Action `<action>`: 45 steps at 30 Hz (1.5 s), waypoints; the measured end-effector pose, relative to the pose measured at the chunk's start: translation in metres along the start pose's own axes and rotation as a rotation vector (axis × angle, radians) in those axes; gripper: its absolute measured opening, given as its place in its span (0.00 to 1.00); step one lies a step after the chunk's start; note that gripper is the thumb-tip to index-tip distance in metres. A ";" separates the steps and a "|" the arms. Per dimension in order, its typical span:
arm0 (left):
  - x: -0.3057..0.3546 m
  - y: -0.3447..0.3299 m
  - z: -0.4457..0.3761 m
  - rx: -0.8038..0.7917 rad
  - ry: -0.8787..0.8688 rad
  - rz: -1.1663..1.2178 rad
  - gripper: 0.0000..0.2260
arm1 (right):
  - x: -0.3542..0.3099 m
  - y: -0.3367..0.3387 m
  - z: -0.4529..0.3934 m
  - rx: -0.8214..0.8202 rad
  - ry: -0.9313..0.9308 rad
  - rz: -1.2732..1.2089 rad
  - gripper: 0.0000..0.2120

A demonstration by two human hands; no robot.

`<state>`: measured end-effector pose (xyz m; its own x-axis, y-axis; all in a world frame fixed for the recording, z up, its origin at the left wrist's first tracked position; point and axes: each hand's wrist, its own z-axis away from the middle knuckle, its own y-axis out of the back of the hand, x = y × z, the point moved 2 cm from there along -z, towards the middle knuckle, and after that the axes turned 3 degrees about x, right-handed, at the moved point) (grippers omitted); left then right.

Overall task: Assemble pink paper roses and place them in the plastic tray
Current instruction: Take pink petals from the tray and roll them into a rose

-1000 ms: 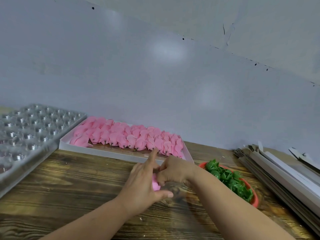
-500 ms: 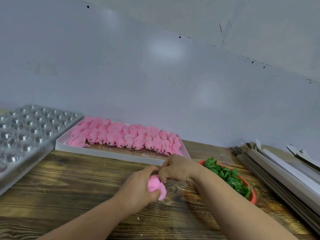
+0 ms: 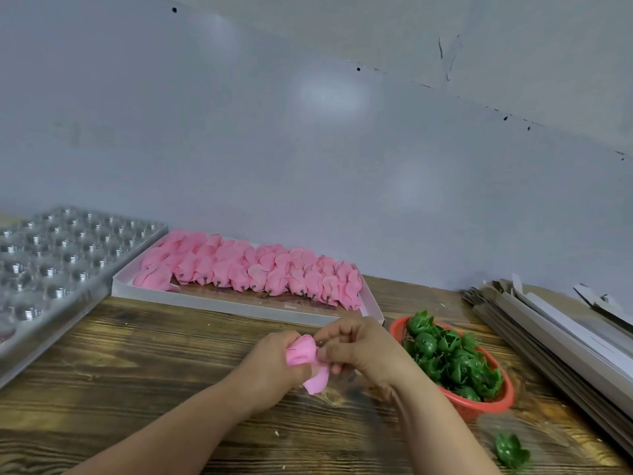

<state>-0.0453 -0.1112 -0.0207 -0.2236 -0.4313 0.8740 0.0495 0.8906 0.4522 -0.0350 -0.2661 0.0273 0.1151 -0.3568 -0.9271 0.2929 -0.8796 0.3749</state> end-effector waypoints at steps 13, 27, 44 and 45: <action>0.010 0.004 0.012 -0.493 0.241 0.473 0.04 | 0.012 0.004 0.010 -0.189 0.222 -0.048 0.20; -0.001 0.006 0.006 -0.591 0.389 0.775 0.33 | 0.018 -0.003 0.008 -0.120 0.065 -0.314 0.11; 0.008 -0.019 0.007 -0.304 0.205 0.729 0.26 | 0.011 -0.029 0.002 0.107 -0.204 -0.963 0.09; 0.006 -0.021 0.006 -0.277 0.223 0.760 0.27 | 0.010 -0.031 0.003 0.107 -0.210 -0.977 0.07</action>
<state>-0.0536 -0.1311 -0.0260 0.1637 0.2278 0.9598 0.3524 0.8953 -0.2726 -0.0455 -0.2433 0.0063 -0.3032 0.4970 -0.8130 0.0813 -0.8366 -0.5418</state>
